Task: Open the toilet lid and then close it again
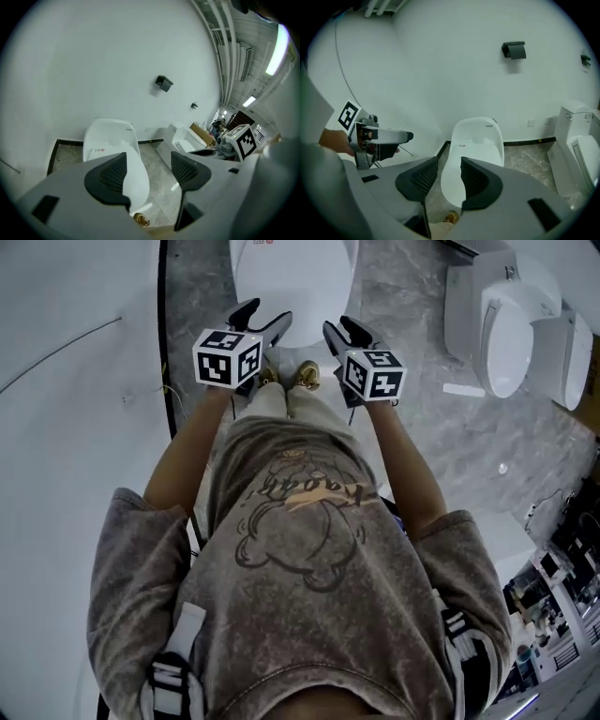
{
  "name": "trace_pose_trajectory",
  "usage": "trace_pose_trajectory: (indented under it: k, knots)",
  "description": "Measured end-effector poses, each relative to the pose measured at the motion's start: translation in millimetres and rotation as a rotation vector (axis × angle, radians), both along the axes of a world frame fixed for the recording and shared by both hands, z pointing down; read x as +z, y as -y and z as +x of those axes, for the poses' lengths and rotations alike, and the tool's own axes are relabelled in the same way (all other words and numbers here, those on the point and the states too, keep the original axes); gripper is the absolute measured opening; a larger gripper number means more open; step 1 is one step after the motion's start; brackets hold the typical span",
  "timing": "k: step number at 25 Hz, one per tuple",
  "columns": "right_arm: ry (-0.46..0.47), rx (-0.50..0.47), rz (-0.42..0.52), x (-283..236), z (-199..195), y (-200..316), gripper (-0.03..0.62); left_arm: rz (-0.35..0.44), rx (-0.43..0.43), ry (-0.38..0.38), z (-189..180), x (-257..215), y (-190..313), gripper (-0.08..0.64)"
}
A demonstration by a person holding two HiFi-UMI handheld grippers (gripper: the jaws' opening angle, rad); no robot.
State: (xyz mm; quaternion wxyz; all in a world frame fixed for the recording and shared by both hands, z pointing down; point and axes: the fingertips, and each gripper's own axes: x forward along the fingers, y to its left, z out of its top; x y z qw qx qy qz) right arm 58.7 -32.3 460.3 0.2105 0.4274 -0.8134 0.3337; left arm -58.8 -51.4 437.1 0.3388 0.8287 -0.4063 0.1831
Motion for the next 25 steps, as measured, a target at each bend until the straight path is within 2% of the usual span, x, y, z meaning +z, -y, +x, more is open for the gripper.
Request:
trace_pose_trajectory:
  k: [5,10,11,13,15,17,21,25]
  knots:
    - [0.043,0.009,0.152,-91.4,11.3,-12.6,0.165,0.113,0.04,-0.065,6.2,-97.1,-7.2,0.302]
    - [0.058,0.022,0.333,-163.1,25.5,-20.8,0.14,0.225,0.089,-0.107,20.3,-155.2,-30.4,0.294]
    - [0.062,0.037,0.373,-174.8,27.4,-23.4,0.119,0.255,0.099,-0.105,20.6,-162.9,-35.7,0.262]
    - [0.066,0.061,0.443,-193.1,30.3,-28.5,0.082,0.314,0.11,-0.119,20.2,-176.6,-43.3,0.152]
    - [0.058,0.062,0.498,-202.4,31.2,-30.9,0.059,0.365,0.092,-0.151,17.3,-187.3,-43.7,0.057]
    - [0.054,0.057,0.532,-203.1,32.3,-32.5,0.039,0.417,0.062,-0.157,13.3,-192.9,-41.5,0.015]
    - [0.07,0.04,0.553,-195.3,38.3,-39.1,0.029,0.499,0.034,-0.085,10.9,-187.3,-41.8,0.009]
    - [0.081,0.024,0.548,-189.4,38.9,-38.7,0.029,0.475,-0.002,-0.085,6.8,-179.1,-39.6,0.009]
